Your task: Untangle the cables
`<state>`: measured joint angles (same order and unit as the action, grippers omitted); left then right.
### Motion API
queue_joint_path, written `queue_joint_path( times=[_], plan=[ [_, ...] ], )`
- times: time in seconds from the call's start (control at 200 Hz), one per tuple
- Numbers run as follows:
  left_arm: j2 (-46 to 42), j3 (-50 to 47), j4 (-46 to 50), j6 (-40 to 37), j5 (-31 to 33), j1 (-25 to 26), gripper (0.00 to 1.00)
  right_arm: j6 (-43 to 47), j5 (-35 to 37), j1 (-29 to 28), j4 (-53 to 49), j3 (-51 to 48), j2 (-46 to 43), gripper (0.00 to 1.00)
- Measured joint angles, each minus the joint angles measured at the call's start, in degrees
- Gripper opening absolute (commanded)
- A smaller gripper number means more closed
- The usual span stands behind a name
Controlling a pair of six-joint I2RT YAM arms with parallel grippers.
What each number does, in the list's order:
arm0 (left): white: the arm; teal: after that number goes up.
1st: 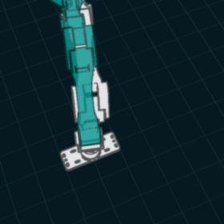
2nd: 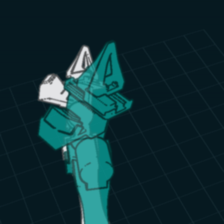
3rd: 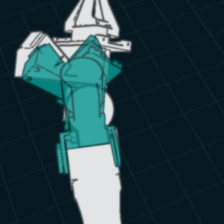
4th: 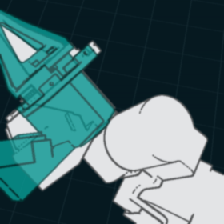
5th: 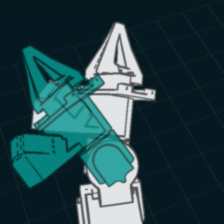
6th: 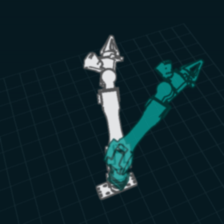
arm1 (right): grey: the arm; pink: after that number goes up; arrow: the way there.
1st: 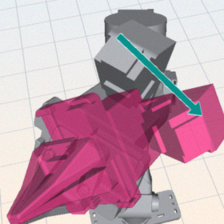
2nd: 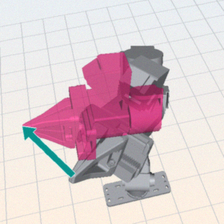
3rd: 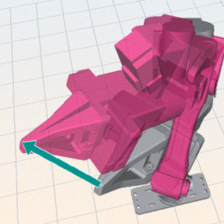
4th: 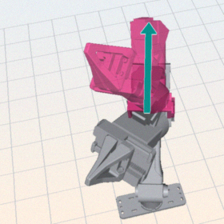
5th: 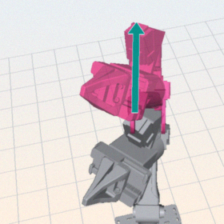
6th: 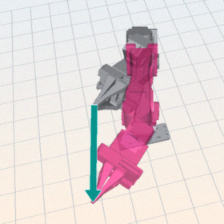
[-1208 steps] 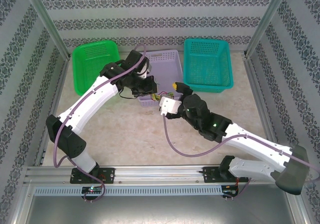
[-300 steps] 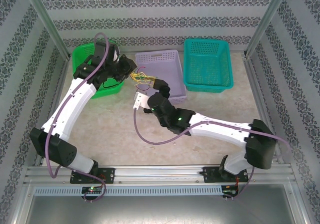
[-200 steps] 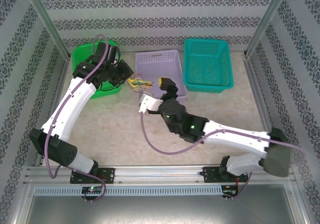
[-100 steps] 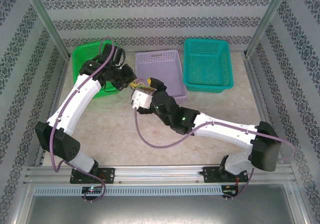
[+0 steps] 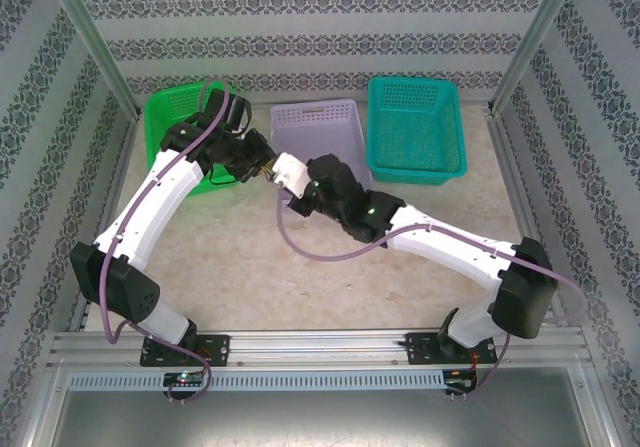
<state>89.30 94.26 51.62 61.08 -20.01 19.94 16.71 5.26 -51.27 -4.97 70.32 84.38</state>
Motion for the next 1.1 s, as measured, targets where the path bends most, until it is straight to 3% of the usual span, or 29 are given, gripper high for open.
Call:
queue_joint_path(
  times=[0.275,0.54,0.654,0.754,0.824,0.904,1.014,1.099],
  plan=[
    [-1.81,-3.98,-11.45,2.54,-3.89,1.7,0.0,-24.74,-34.71,14.67,2.4,-3.23,-2.14,0.0],
    [-6.05,-12.2,-18.18,3.48,-2.78,1.51,0.0,-42.62,-56.46,18.8,7.72,-3.26,5.07,0.0],
    [-5.86,-11.69,-14.73,3.28,-1.9,1.49,0.0,-40.76,-54.71,18.16,5.31,-3.21,4.5,0.0],
    [-4.76,-6.91,-7.1,3.78,-1.53,2.01,0.0,-34.32,-45.38,14.78,1.09,-3.21,0.31,0.0],
    [-4.98,-5.35,-4.52,4.59,-1.79,2.25,0.27,-30.14,-39.1,12.57,-1.18,-2.95,-2.21,0.0],
    [-5.68,-5.07,-4.31,6.03,-0.28,1.64,0.56,-27.82,-37.33,12.15,-5.75,-2.91,-3.45,0.0],
    [-5.97,-3.32,-3.96,6.54,2.38,0.26,0.65,-27.41,-36.63,13.68,-10.99,-3.63,-2.38,0.0],
    [-6.58,-1.68,-3.82,5.31,4.44,0.2,0.6,-28.55,-36.59,15.19,-14.01,-4.24,-1.33,0.0]
  ],
)
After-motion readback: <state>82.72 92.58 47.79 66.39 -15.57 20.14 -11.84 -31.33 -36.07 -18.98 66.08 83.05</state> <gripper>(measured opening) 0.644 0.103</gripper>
